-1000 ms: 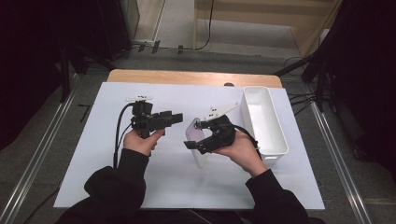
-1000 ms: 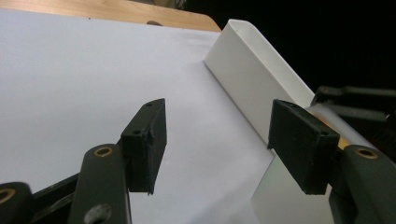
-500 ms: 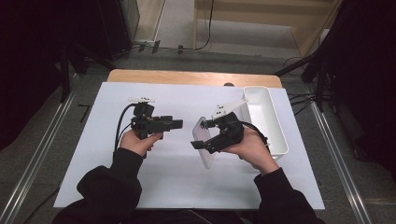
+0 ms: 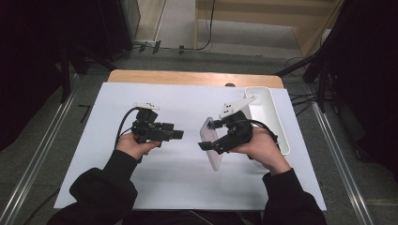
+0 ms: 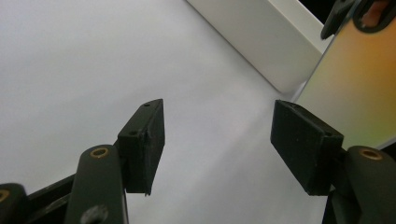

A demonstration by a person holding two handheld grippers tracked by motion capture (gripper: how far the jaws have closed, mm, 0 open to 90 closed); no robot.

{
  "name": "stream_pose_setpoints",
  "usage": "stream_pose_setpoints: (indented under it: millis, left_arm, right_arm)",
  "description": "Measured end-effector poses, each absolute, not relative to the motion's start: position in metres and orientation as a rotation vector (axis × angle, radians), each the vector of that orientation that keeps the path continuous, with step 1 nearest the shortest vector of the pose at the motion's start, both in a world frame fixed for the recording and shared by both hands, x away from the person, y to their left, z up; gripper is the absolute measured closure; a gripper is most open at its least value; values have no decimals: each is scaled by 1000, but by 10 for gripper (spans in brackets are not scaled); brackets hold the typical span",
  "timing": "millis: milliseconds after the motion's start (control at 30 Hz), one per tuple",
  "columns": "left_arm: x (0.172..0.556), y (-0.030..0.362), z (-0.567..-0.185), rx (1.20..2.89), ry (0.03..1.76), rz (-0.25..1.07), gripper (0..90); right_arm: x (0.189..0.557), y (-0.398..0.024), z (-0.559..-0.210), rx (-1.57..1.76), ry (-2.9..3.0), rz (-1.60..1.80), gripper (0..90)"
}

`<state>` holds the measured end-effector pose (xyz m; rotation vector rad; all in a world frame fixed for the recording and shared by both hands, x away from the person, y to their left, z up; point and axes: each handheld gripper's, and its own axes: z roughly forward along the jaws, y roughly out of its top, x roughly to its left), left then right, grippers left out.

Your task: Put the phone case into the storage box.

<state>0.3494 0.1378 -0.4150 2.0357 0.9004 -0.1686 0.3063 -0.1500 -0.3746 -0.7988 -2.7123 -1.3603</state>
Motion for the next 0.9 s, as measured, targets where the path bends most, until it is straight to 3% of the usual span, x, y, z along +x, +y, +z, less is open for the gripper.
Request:
stream_pose_setpoints:
  millis: [900]
  left_arm:
    - [322,160,-431,2142,756,-118,346]
  right_arm:
    - [303,-184,-349,-1013,-2669,-1343,139]
